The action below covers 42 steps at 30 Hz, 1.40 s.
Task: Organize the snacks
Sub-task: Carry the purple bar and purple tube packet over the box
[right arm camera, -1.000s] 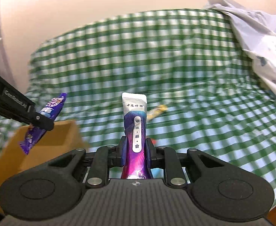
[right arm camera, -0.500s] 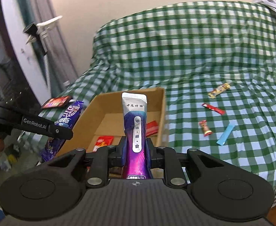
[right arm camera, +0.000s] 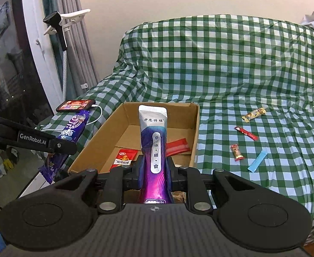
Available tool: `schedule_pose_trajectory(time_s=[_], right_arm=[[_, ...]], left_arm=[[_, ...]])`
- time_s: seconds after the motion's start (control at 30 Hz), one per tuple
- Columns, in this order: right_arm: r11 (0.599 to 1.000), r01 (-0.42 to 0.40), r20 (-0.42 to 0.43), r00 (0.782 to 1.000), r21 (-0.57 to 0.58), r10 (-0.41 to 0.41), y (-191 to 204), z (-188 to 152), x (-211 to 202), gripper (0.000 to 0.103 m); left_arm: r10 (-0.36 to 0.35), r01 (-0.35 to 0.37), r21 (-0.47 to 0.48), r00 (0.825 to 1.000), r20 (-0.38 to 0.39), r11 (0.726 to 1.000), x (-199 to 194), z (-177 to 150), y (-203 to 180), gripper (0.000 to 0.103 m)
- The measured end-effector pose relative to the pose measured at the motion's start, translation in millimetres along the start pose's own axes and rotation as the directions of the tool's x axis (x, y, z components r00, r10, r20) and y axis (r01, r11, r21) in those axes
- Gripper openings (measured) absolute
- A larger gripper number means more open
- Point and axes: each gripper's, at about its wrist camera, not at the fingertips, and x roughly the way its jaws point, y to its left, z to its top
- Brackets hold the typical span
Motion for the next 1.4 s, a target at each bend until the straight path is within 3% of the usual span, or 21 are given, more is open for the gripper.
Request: schedule_pose_trajectory(time_s=[0.67,1.4], right_arm=[[1.0,0.003,-0.049,0.999,-0.005,-0.003,1,1,12,0.021],[1.0,0.023,-0.135,0.991,-0.003,-0.023,-6,16,64,0.021]], left_arm=[[-0.001,0.001,-0.007,0.999,-0.035,1.0,18,-1,3,0.014],[0.025,-0.029,-0.045,0.996,-0.091,0.999,72,35,32,0.014]])
